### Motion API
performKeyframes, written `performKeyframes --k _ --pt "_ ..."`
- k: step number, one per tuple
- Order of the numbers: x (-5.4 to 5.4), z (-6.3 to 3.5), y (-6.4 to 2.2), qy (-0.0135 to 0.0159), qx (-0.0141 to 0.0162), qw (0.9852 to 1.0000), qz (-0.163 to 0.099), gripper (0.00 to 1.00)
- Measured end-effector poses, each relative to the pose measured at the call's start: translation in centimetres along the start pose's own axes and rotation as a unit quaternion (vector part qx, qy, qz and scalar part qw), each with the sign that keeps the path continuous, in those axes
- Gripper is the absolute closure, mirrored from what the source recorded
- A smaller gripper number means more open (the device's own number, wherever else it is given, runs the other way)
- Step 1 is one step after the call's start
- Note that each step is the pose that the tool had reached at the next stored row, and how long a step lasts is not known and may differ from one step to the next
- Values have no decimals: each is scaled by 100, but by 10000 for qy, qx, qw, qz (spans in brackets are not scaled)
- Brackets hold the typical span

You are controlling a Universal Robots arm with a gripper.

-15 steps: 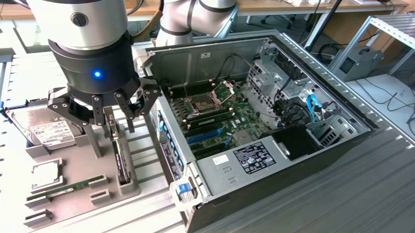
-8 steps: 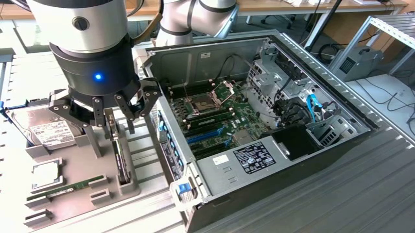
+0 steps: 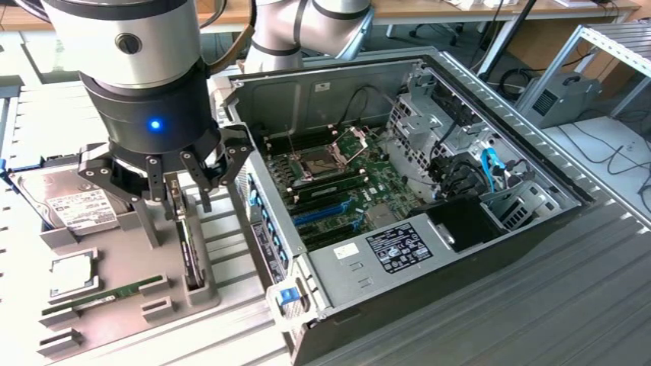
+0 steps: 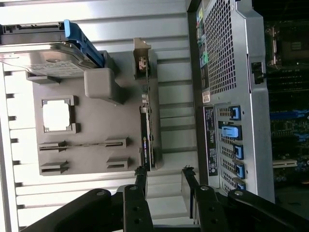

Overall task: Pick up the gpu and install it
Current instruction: 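Pick up the gpu and move the gpu toward the slot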

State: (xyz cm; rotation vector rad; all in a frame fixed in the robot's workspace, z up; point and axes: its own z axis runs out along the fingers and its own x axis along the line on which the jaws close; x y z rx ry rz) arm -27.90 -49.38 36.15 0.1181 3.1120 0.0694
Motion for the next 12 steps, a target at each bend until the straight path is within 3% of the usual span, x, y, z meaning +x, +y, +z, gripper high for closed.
performKeyframes --k 12 --pt "8 51 -3 0 0 10000 0 58"
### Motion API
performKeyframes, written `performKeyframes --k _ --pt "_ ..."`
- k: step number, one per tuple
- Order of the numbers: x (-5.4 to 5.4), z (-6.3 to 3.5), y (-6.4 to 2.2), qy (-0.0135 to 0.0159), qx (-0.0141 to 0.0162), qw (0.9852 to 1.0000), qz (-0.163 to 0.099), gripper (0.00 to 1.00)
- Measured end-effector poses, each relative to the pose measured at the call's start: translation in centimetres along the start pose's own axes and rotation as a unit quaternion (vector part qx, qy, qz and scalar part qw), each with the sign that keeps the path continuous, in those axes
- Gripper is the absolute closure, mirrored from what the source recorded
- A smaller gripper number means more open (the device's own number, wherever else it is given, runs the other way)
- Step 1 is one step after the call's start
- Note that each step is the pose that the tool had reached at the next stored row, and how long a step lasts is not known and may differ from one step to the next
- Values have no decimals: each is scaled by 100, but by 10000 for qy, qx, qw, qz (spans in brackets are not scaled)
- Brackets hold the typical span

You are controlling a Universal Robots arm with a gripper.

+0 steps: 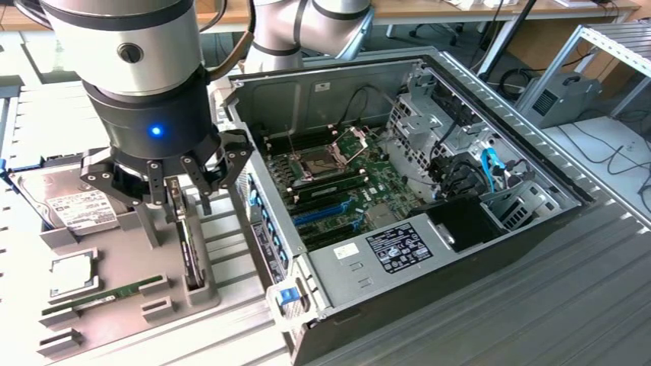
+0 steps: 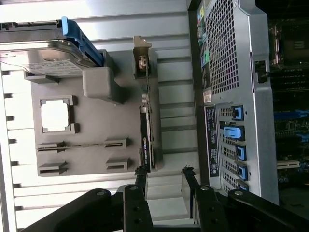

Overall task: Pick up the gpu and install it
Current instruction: 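Pick up the gpu and move the gpu toward the slot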

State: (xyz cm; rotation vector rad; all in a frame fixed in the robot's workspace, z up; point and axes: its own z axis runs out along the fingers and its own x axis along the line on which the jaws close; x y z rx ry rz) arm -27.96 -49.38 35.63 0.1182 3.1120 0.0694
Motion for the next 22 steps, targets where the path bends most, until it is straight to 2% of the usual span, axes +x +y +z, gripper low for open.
performKeyframes --k 13,22 --pt "73 55 -8 0 -3 10000 -1 58" --pt "82 70 10 0 -4 10000 0 58"
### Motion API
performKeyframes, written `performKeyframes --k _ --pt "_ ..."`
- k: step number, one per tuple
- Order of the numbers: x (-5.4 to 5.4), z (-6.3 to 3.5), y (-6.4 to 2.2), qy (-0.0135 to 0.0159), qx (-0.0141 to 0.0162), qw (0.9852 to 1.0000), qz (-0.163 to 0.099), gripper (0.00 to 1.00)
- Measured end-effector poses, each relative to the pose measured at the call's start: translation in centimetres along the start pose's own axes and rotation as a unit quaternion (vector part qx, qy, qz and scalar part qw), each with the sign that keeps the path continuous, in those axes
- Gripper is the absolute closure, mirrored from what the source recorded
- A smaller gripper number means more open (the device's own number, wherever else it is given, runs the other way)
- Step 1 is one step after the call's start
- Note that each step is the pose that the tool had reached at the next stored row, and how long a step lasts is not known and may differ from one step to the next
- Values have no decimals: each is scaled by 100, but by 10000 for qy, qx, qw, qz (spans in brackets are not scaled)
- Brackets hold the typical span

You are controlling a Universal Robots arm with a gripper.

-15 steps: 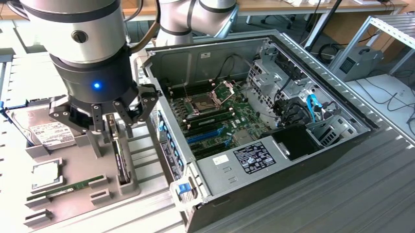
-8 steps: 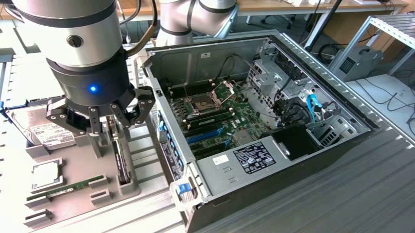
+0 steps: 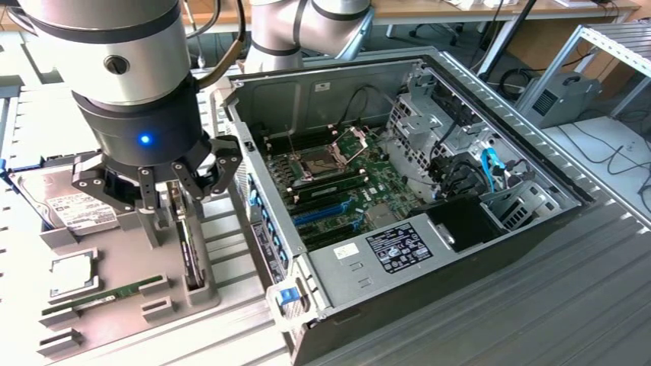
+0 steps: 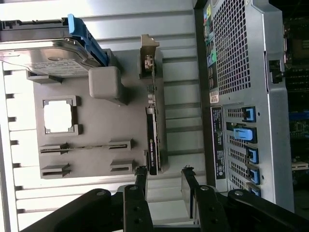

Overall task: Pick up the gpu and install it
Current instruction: 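Pick up the gpu and move the gpu toward the slot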

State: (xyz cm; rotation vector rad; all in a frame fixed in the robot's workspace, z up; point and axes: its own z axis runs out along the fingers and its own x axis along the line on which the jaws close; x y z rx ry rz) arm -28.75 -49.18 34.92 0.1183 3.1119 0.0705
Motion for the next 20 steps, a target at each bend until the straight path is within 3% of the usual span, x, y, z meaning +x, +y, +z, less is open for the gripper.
performKeyframes --k 11,20 --pt "1 57 25 1 1 10000 1 58" --pt "9 71 147 0 14 10000 0 58"
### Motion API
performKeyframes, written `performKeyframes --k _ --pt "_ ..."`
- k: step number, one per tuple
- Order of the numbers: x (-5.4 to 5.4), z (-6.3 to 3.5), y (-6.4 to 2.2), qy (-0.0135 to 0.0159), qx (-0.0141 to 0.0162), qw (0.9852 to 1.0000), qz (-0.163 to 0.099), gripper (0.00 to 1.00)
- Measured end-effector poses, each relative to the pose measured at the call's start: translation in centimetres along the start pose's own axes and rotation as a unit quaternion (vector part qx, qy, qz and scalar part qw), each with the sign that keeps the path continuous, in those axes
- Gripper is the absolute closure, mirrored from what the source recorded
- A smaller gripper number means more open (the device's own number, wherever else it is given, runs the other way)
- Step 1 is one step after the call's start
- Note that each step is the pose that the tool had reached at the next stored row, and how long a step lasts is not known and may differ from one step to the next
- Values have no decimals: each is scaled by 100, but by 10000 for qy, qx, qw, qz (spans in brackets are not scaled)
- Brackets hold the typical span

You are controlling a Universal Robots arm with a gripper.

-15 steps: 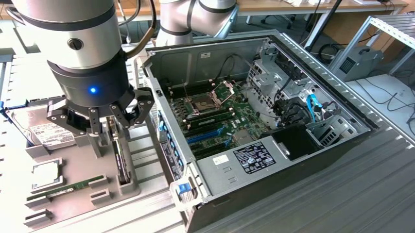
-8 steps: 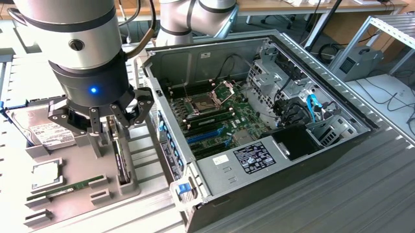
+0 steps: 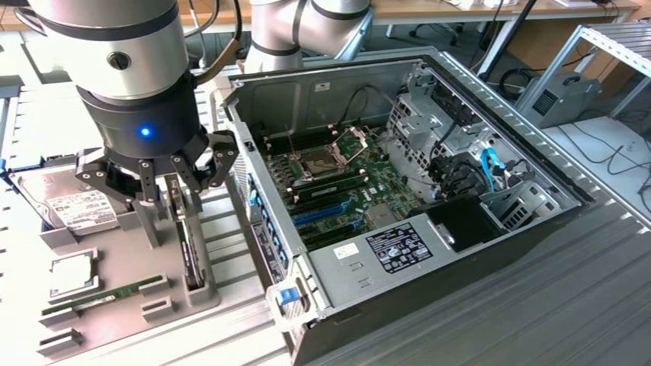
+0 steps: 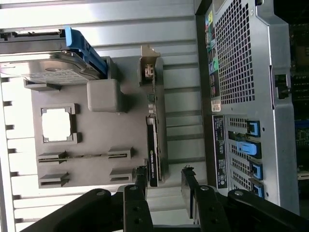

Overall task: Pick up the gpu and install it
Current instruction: 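Pick up the gpu and move the gpu toward the slot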

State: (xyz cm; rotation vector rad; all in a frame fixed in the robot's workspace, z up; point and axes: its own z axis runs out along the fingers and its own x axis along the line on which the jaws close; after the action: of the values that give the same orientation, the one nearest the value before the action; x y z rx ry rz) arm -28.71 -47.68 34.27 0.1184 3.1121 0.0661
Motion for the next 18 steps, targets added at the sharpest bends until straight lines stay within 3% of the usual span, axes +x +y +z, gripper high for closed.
performKeyframes --k 18 --pt "4 32 37 0 1 10000 0 58"
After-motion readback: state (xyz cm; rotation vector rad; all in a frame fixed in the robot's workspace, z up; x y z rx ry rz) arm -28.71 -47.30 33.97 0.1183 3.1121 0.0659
